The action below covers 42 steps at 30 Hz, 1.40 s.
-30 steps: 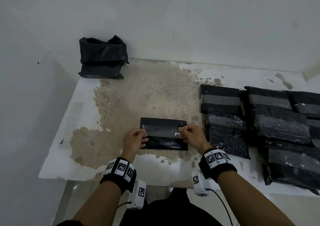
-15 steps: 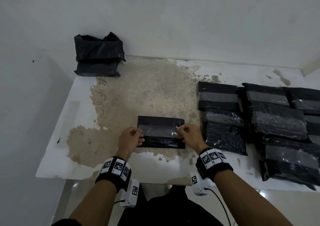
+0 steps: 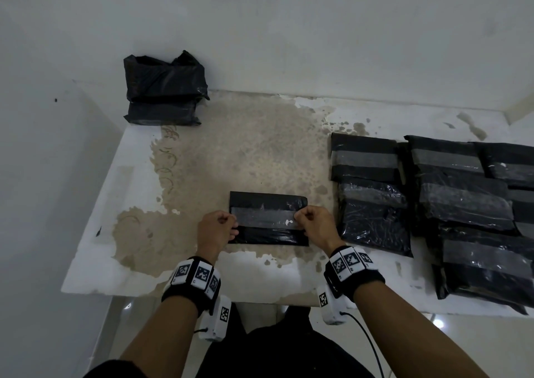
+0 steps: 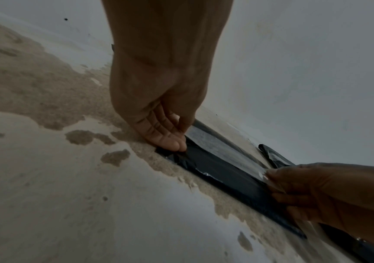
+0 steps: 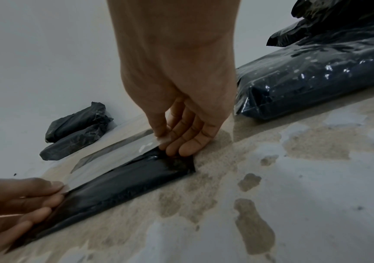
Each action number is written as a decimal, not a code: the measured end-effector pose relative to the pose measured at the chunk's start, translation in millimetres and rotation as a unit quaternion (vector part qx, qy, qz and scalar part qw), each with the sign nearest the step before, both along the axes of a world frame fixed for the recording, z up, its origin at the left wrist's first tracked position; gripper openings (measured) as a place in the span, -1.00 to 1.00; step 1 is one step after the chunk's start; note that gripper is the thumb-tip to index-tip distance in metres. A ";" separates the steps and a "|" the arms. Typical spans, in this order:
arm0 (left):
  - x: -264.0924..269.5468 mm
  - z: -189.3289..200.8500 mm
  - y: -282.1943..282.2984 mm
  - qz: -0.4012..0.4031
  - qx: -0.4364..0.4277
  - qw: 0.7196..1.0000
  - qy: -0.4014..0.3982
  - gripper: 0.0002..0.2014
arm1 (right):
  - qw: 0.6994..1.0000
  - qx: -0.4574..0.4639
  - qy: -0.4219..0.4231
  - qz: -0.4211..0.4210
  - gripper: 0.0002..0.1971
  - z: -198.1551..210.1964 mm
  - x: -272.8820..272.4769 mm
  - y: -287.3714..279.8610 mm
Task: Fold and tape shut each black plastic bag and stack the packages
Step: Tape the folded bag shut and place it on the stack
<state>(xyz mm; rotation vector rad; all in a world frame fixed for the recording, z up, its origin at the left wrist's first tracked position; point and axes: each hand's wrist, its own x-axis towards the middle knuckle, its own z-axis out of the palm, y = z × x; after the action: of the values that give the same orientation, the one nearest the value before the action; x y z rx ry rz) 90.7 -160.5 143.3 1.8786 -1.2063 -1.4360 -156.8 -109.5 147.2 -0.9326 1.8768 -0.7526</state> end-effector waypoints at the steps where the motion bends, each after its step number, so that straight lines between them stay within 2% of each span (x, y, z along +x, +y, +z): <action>1: 0.3 -1.3 -0.3 0.001 -0.001 1.000 -0.007 -0.86 | 1.000 0.001 0.004 0.002 -0.82 -0.5 0.2 0.1; 7: 4.0 -5.8 -0.3 -0.003 -0.007 1.000 -0.022 -0.90 | 0.999 -0.007 0.042 0.016 -0.88 -0.3 1.0 0.9; 15: 6.0 -8.5 -6.3 -0.007 0.014 1.000 -0.016 -0.87 | 0.999 -0.003 0.053 0.013 -0.83 -2.1 3.5 0.2; 18: 5.9 -8.3 -6.8 -0.015 0.003 0.999 -0.041 -0.87 | 0.999 -0.009 0.053 0.005 -0.80 -2.4 3.9 0.1; 25: 5.0 -9.2 -8.3 -0.035 -0.015 0.996 -0.075 -0.85 | 0.997 -0.004 0.076 0.003 -0.89 -1.9 6.6 0.1; 38: 2.1 -10.4 -10.3 -0.066 -0.056 0.983 -0.159 -0.78 | 0.984 0.006 0.175 0.013 -0.89 4.3 12.6 4.1; 42: 9.2 -10.8 -10.9 -0.078 -0.064 0.974 -0.202 -0.76 | 0.990 -0.013 0.139 0.009 -0.82 5.0 8.7 7.9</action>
<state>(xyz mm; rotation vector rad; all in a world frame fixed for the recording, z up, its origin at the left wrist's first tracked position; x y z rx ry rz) 99.9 -171.4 132.5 2.0846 -1.6270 -1.0438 -148.1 -101.6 152.2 -1.1163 2.0987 -0.6648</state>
